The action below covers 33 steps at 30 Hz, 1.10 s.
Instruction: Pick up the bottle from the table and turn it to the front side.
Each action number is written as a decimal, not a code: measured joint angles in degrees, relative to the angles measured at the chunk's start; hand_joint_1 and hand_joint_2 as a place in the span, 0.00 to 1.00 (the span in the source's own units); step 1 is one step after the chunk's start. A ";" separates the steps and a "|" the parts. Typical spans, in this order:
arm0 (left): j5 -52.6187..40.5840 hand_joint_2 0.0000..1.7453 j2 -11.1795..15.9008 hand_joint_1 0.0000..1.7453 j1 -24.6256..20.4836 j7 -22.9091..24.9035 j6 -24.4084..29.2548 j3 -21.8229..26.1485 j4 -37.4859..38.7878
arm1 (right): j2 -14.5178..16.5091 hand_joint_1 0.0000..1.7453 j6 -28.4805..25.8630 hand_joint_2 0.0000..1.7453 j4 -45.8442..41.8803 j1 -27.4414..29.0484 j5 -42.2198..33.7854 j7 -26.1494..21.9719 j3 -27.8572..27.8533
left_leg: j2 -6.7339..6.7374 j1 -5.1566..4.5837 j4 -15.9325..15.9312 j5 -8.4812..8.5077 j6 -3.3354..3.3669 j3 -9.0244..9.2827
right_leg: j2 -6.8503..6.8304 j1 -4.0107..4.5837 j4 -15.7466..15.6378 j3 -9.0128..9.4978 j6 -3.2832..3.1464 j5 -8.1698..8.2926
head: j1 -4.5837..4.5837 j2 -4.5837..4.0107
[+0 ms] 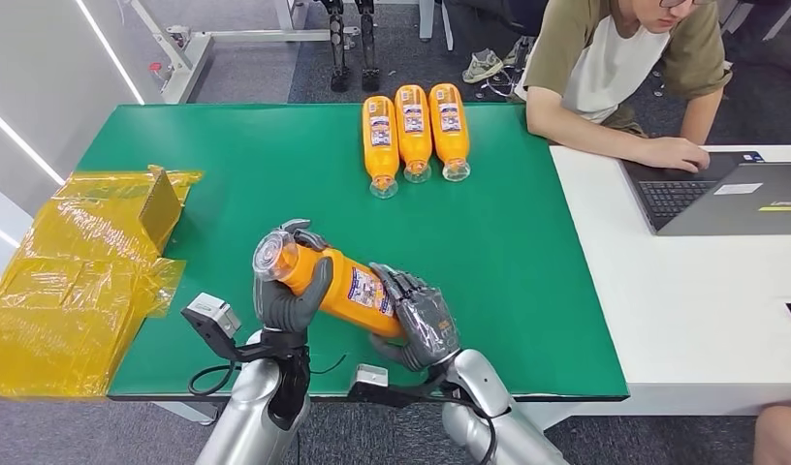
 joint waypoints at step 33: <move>-76.65 1.00 4.20 1.00 -1.54 16.20 40.21 23.28 -21.52 | 9.32 0.00 -3.16 1.00 -27.97 15.20 -17.09 -18.07 -16.62 | -0.06 0.03 -0.04 0.09 -0.13 -0.10 | -0.06 0.03 0.09 -0.14 -0.03 -0.02 | 0.06 0.00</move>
